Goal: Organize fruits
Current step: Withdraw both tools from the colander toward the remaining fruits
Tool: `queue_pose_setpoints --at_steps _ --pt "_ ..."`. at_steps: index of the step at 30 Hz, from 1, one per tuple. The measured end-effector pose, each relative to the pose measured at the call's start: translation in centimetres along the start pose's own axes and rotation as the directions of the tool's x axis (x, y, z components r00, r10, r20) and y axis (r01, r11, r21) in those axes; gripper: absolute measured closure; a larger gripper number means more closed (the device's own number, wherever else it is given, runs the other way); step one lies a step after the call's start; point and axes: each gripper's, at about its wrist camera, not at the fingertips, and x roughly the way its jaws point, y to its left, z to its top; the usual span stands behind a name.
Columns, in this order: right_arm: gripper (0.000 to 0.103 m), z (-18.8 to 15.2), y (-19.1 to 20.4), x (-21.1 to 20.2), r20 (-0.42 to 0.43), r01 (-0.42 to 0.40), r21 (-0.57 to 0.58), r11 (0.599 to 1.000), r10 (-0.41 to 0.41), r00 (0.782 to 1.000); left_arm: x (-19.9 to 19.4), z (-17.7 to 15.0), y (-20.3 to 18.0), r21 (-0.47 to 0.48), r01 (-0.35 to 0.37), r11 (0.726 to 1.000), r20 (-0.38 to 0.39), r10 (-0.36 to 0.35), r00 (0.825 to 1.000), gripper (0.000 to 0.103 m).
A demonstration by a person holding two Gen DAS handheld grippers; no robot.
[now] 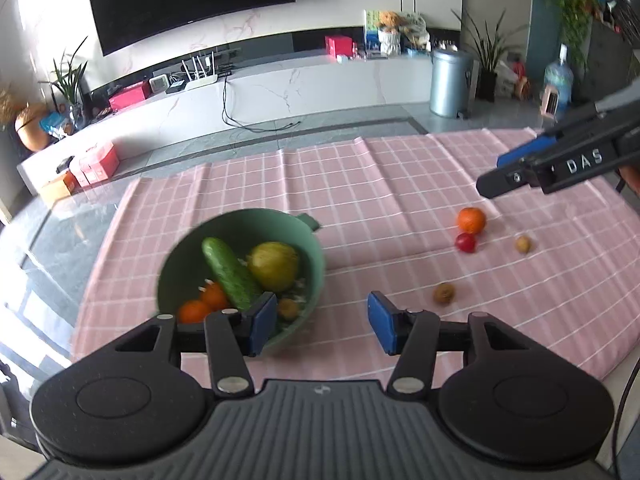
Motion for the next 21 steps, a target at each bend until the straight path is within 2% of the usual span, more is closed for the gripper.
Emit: queue_pose_setpoints --at_steps 7,9,12,15,19,21 --pt "0.064 -6.7 -3.4 -0.9 -0.023 0.062 0.019 0.998 -0.062 0.998 1.2 -3.2 -5.8 -0.025 0.072 0.997 0.007 -0.072 0.997 0.040" --pt "0.064 -8.6 -4.2 -1.0 -0.028 0.083 0.033 0.996 -0.082 0.996 1.6 -4.3 -7.3 -0.030 0.099 0.995 0.000 -0.099 0.995 0.037" --pt "0.064 -11.3 -5.0 -0.6 -0.035 0.122 0.044 0.992 -0.121 0.992 2.8 -5.6 -9.0 0.016 0.164 0.986 -0.038 -0.164 0.986 0.035" --pt "0.064 -13.3 -5.4 0.6 -0.061 0.148 0.032 0.988 -0.146 0.987 4.1 -6.2 -9.8 0.063 0.171 0.983 -0.055 -0.167 0.984 0.035" --pt "0.064 -14.8 -6.2 1.8 -0.077 0.145 0.057 0.988 -0.141 0.987 5.6 -6.4 -9.7 0.021 0.195 0.981 -0.075 -0.193 0.978 0.035" --pt "0.064 -15.1 -6.6 2.6 -0.084 0.156 0.056 0.986 -0.151 0.985 6.3 -6.3 -9.7 0.038 0.205 0.978 -0.082 -0.202 0.976 0.035"
